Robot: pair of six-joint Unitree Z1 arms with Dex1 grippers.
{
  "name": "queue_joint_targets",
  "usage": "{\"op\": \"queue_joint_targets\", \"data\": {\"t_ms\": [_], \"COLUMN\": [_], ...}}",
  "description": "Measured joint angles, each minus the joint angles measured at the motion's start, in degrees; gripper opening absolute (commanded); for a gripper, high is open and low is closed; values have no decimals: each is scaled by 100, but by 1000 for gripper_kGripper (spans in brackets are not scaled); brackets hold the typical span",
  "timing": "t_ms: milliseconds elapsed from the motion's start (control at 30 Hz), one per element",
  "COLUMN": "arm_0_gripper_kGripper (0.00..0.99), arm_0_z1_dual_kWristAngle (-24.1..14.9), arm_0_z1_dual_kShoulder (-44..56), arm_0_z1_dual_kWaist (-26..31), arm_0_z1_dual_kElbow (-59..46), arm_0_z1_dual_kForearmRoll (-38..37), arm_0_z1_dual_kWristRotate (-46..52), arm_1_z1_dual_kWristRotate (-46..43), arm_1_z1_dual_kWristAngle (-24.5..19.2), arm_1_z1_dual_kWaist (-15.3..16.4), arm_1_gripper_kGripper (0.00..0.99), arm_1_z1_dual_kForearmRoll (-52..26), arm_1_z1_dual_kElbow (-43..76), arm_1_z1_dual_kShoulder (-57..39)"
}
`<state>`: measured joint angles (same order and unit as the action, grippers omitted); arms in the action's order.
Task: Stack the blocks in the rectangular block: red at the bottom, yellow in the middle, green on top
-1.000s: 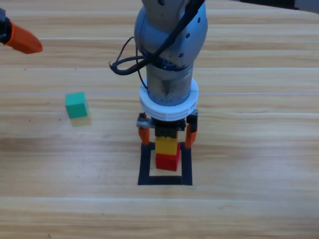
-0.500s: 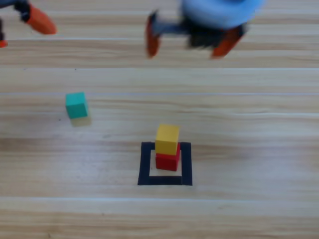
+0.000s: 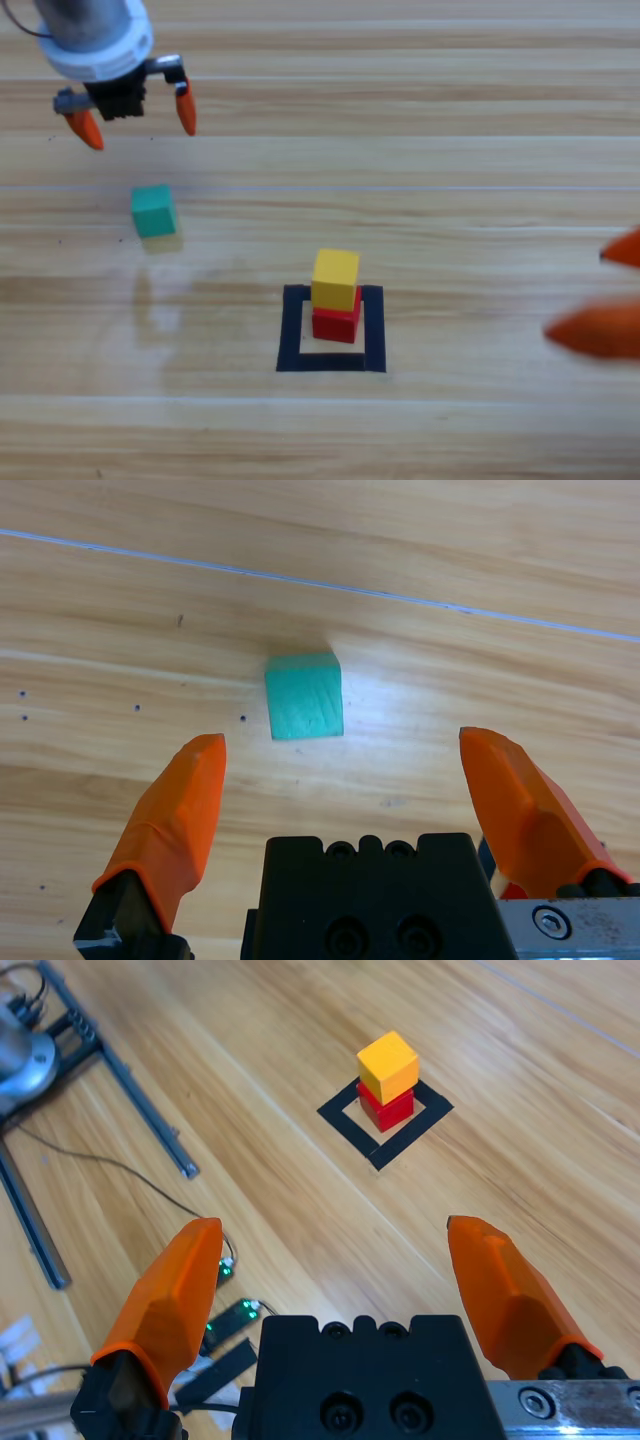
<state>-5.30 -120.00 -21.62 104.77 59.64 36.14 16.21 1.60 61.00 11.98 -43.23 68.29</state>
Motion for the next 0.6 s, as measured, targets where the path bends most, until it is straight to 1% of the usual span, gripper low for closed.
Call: {"op": "queue_joint_targets", "data": {"t_ms": [67, 100, 200, 300, 367, 433, 600], "arm_0_gripper_kGripper": [986, 986, 980, 974, 974, 974, 973], "arm_0_z1_dual_kWristAngle": [2, 22, 74, 90, 90, 91, 91], "arm_0_z1_dual_kShoulder": [-247, -331, -496, -646, -731, -801, -854], "arm_0_z1_dual_kWaist": [0, 0, -1, 0, 0, 0, -6], "arm_0_z1_dual_kElbow": [120, 125, 124, 116, 112, 68, -291], "arm_0_z1_dual_kForearmRoll": [40, 41, 46, 47, 47, 34, -175], "arm_0_z1_dual_kWristRotate": [48, 93, 208, 248, 275, 301, 427], "arm_1_z1_dual_kWristRotate": [-344, -517, -572, -647, -1067, -1566, -1613], "arm_1_z1_dual_kWristAngle": [173, 356, 656, 826, 845, 845, 844], "arm_1_z1_dual_kWaist": [-1, -1, -5, -5, 0, 14, 19], "arm_1_gripper_kGripper": [990, 990, 990, 990, 990, 990, 989], "arm_1_z1_dual_kForearmRoll": [-228, -227, -225, -225, -140, 283, 1269], "arm_1_z1_dual_kElbow": [399, 567, 622, 622, 581, 295, -696], "arm_1_z1_dual_kShoulder": [-50, -36, -38, -37, -2, 121, 606]}}
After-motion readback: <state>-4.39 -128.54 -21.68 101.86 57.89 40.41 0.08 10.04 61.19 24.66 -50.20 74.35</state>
